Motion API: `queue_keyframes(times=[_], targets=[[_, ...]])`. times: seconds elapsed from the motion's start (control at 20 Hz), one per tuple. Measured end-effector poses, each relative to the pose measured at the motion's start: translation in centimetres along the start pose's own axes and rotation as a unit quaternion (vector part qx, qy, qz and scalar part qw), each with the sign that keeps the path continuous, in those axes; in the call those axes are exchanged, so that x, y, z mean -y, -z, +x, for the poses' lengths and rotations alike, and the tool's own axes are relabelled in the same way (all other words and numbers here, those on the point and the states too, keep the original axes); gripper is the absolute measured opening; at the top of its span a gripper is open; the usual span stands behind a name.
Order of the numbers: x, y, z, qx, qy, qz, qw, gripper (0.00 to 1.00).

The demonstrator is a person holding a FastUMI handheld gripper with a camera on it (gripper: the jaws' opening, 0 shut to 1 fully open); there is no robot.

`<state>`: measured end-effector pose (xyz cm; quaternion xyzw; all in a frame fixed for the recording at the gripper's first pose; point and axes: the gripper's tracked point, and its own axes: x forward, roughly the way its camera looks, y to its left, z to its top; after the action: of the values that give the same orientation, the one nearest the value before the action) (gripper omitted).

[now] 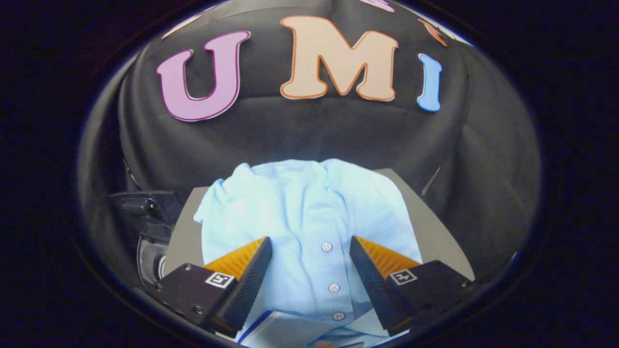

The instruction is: Put the clothes into the washing machine and then close the washing machine lid.

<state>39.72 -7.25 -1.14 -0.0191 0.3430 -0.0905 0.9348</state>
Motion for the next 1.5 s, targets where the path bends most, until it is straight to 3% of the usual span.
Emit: queue_keyframes(times=[0.1,0.25,0.35,0.5,1.0,1.25,1.5], targets=[[0.7,-0.1,-0.4,0.006,0.014,0.013,1.000,0.96],[1.0,0.0,-0.6,0.014,0.013,0.015,1.000,0.17],[0.3,0.2,-1.2,0.032,-0.012,-0.010,0.999,0.07],[0.2,0.3,-2.3,0.051,-0.020,0.028,0.998,0.03],[-3.4,-3.3,-14.0,0.114,-0.079,0.030,0.990,0.01],[-8.0,-5.2,-18.8,0.140,-0.115,0.040,0.983,0.01],[-15.6,-7.1,-22.0,0.163,-0.182,0.053,0.968,0.01]])
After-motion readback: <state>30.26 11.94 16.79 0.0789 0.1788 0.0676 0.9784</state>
